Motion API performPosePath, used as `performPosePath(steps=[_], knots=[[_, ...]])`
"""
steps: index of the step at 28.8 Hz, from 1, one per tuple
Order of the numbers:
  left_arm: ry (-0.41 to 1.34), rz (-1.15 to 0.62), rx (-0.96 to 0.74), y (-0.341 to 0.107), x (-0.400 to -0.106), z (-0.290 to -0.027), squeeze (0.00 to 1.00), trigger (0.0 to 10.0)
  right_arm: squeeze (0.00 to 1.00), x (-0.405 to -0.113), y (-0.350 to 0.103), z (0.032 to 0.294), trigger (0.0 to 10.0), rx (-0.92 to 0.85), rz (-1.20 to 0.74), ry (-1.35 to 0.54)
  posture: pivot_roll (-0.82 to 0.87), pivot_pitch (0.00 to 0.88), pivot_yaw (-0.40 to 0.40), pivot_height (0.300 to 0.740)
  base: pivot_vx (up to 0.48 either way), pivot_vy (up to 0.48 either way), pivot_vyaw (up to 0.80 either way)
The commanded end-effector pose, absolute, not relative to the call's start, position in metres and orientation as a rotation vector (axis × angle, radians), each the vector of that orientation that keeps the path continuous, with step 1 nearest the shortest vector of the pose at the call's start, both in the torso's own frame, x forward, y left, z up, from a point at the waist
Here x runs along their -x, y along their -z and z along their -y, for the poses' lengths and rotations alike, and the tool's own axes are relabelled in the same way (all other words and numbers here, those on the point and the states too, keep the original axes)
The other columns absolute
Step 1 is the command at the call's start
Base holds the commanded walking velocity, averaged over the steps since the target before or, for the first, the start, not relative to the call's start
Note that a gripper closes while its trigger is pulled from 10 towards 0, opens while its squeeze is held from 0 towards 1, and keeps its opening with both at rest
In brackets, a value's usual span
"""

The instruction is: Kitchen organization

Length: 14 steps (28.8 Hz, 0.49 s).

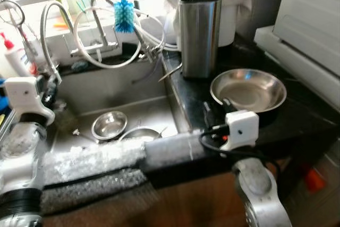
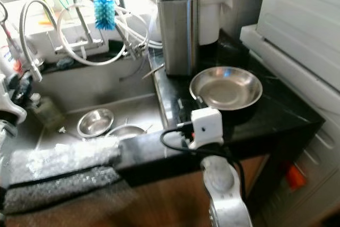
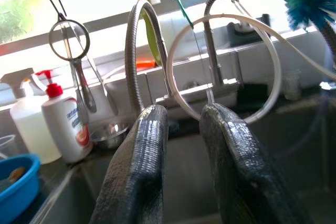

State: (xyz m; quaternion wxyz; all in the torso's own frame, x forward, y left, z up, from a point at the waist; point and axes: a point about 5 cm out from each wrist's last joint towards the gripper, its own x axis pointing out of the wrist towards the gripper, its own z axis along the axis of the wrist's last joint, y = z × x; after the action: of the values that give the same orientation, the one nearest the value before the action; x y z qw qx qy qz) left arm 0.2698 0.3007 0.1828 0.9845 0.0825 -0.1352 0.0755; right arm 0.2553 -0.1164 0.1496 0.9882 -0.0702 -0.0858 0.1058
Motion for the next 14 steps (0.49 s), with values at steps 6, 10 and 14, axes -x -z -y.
performPosePath(steps=[6, 10, 14], knots=[[-0.148, 0.235, -0.114, -0.174, -0.244, -0.291, 0.00, 10.0, 0.00, -0.254, -0.153, 0.114, 10.0, 0.135, 0.193, -0.213, -0.11, 0.000, 0.178, 0.740, 0.000, 0.000, 0.00], [-0.144, 0.201, -0.123, -0.167, -0.234, -0.287, 0.00, 10.0, 0.00, -0.253, -0.153, 0.117, 10.0, 0.140, 0.193, -0.200, -0.11, 0.000, 0.179, 0.740, 0.000, 0.000, 0.00], [-0.161, 0.179, -0.119, -0.163, -0.227, -0.286, 0.00, 10.0, 0.00, -0.251, -0.152, 0.119, 10.0, 0.145, 0.190, -0.196, -0.11, 0.000, 0.182, 0.740, 0.000, 0.000, 0.00]])
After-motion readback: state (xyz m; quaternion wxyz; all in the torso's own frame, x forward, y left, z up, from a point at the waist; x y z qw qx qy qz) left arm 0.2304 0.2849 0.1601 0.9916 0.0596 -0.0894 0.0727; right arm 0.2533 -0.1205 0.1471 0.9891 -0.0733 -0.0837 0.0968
